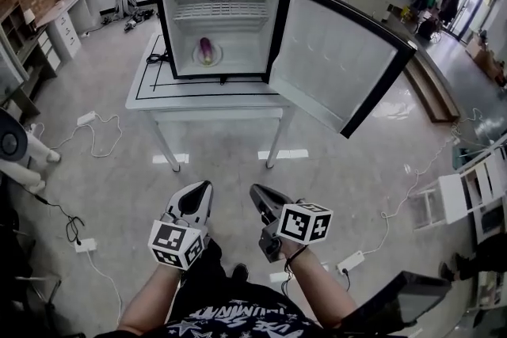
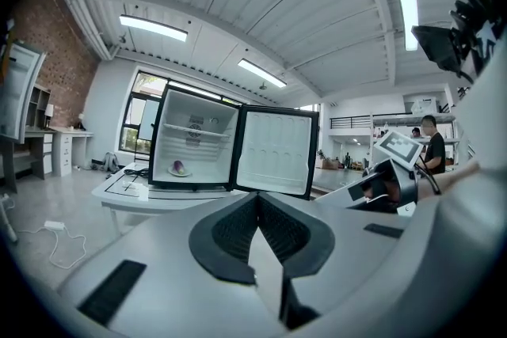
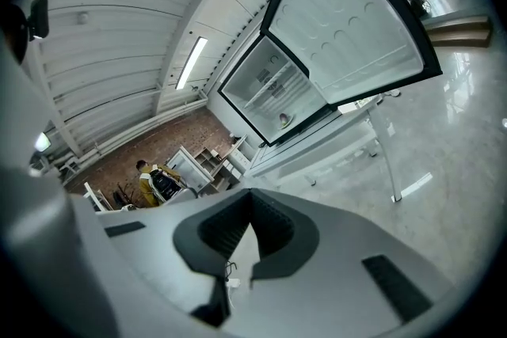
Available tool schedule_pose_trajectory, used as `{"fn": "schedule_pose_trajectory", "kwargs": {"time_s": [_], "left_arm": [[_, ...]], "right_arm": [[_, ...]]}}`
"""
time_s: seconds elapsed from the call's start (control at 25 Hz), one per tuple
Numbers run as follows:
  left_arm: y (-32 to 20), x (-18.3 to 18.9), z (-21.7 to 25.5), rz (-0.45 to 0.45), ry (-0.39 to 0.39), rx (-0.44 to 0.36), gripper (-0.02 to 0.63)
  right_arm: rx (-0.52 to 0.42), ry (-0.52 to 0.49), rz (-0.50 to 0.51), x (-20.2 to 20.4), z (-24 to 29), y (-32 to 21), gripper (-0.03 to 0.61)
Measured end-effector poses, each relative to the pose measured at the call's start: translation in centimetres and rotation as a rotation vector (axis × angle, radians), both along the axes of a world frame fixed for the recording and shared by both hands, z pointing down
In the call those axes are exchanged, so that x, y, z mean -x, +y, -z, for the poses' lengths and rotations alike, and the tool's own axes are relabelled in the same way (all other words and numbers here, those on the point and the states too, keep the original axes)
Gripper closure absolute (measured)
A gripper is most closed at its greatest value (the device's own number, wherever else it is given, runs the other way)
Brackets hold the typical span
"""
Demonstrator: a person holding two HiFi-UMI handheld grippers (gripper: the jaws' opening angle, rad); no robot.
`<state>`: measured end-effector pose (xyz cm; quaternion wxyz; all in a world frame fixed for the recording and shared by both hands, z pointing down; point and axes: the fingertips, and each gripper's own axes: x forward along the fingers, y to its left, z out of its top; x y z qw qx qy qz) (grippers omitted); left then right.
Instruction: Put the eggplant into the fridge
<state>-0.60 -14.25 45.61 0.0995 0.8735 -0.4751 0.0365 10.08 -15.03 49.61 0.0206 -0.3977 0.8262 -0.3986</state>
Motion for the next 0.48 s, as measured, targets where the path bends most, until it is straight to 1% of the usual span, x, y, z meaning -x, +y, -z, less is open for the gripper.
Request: {"fn": "schedule_pose_trajectory", "kwargs": {"time_s": [0.2, 0.48], "left_arm": [[2.2, 0.3, 0.0, 0.003, 0.003, -0.001, 0.604], [3.6, 1.1, 0.4, -0.022, 0.009, -0.008, 0.604]], "right_arm": [[-0.017, 0.002, 0.011, 0.6, 0.3, 1.9, 0.572], [-0.028, 0.007, -0.019, 1.3, 1.1, 3.3, 0.572]]}}
